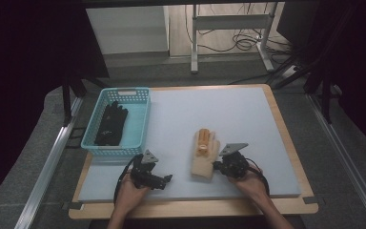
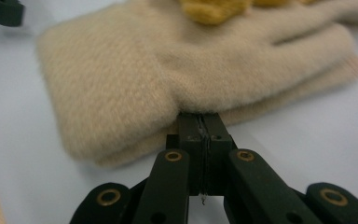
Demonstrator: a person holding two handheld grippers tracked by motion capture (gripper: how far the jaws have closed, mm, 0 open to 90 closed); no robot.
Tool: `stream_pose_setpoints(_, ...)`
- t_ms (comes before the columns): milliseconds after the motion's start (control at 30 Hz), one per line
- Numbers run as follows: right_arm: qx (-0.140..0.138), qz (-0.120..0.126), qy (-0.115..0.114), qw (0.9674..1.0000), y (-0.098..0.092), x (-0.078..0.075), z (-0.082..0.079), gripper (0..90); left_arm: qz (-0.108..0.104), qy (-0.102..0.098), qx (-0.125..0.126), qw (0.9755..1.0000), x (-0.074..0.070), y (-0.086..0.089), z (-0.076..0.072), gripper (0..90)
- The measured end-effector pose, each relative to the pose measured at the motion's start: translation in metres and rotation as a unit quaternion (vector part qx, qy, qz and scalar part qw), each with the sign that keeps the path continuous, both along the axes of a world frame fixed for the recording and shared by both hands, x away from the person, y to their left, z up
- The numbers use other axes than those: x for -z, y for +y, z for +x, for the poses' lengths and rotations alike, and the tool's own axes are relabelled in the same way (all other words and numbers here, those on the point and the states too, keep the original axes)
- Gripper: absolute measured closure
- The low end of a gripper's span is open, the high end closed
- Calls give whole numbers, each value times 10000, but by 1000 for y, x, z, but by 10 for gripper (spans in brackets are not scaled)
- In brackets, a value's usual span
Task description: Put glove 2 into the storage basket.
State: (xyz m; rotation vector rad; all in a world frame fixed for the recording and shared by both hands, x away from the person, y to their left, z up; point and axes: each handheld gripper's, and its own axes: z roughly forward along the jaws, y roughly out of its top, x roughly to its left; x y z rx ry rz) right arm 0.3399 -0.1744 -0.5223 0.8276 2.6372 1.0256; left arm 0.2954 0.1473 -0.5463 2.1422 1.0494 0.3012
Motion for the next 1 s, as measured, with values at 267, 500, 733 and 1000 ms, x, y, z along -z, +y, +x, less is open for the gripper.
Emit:
stream_pose_setpoints(267,-254,31,-48,9997,45,4,1,862,40,-5,42,10000,1,6,-1,8)
stream_pose_setpoints(500,-62,-80,-98,9999,23,0,2,694,55,-30,39,10000,1,6,0,8)
stream_pose_setpoints(733,682,-217,-287,9970,-37,-3,13,410,325,-36,-51,9995,1,0,0,0)
stream_pose_setpoints(1000,1792,-362,-650,9810,-100,0,23,141,252,-2,11,9997,-5,-8,4,0)
